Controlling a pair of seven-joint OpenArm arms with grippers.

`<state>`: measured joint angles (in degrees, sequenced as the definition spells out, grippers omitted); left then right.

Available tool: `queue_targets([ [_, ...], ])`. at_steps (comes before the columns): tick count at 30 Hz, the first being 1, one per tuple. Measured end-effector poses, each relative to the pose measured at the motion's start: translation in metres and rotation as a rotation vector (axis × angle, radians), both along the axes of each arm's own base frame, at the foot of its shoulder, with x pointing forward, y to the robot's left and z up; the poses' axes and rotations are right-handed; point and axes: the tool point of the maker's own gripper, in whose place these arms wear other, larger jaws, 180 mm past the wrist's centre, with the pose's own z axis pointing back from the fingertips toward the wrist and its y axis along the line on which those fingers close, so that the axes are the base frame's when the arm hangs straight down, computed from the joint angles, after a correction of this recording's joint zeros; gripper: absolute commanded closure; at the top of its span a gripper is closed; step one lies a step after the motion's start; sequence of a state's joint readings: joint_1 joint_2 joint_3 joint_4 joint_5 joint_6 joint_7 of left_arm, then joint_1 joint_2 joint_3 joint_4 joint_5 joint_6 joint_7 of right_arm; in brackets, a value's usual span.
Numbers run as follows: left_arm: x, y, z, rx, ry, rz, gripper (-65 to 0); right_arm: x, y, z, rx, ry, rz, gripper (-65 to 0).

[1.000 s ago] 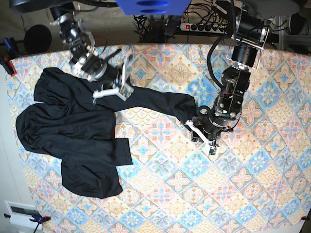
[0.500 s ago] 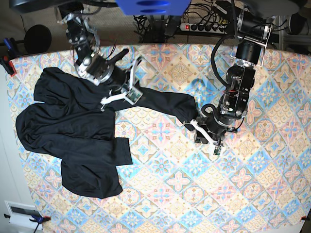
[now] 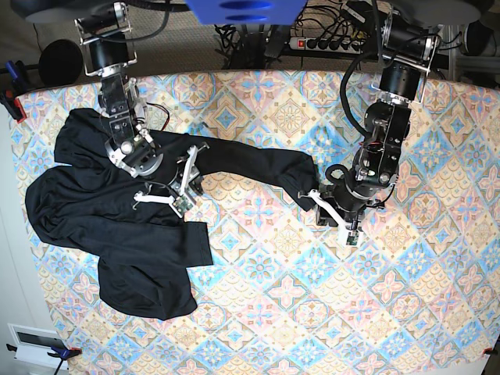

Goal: Layout the t-shirt on the table in an organized manner, then fold the t-shirt properly
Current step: 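Lift the shirt fabric with the right gripper and reposition it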

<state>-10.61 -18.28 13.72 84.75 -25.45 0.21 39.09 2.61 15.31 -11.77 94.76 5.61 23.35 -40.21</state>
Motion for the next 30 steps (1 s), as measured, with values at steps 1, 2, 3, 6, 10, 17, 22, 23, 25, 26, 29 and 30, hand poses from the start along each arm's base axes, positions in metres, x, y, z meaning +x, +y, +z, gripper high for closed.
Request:
queue_targets([
  [1,0.000,-0.001,0.000,-0.001,0.000,-0.004,-13.7,0.002,-0.005,-0.001,-0.010,0.002,-0.004,-19.9],
  [2,0.000,-0.001,0.000,-0.002,-0.001,-0.004,-13.7,0.004,-0.008,-0.002,-0.018,0.004,-0.008,-19.8],
  [3,0.000,-0.001,0.000,-0.001,-0.001,-0.004,-13.7,0.005,-0.010,-0.005,-0.025,0.011,-0.013,-19.7],
  [6,0.000,0.000,0.000,-0.001,-0.001,0.000,-13.7,0.005,-0.013,-0.010,-0.026,0.026,-0.017,-19.7],
  [10,0.000,0.000,0.000,-0.001,-0.001,-0.001,-13.7,0.002,-0.015,-0.020,-0.031,0.055,-0.027,-21.2],
  [17,0.000,-0.001,0.000,-0.001,-0.002,-0.003,-13.7,0.000,-0.021,-0.030,-0.041,0.087,-0.037,-33.0],
  [22,0.000,-0.001,0.000,-0.001,-0.002,-0.003,-13.7,-0.003,-0.038,-0.045,-0.073,0.128,-0.055,-29.6],
  [23,0.000,-0.001,0.000,-0.001,-0.001,-0.003,-13.7,-0.002,-0.040,-0.045,-0.074,0.129,-0.058,-29.6],
  [25,0.000,-0.001,0.000,-0.001,-0.002,-0.003,-13.7,0.001,-0.041,-0.047,-0.069,0.130,-0.064,-29.6],
  [26,0.000,-0.001,0.000,-0.001,-0.002,-0.003,-13.7,0.001,-0.042,-0.048,-0.069,0.131,-0.064,-29.5],
  [29,0.000,-0.001,0.000,-0.001,-0.002,-0.003,-13.7,0.001,-0.047,-0.048,-0.064,0.132,-0.067,-29.3],
  [30,0.000,-0.001,0.000,-0.001,-0.001,-0.003,-13.7,0.001,-0.047,-0.048,-0.064,0.132,-0.067,-29.2],
])
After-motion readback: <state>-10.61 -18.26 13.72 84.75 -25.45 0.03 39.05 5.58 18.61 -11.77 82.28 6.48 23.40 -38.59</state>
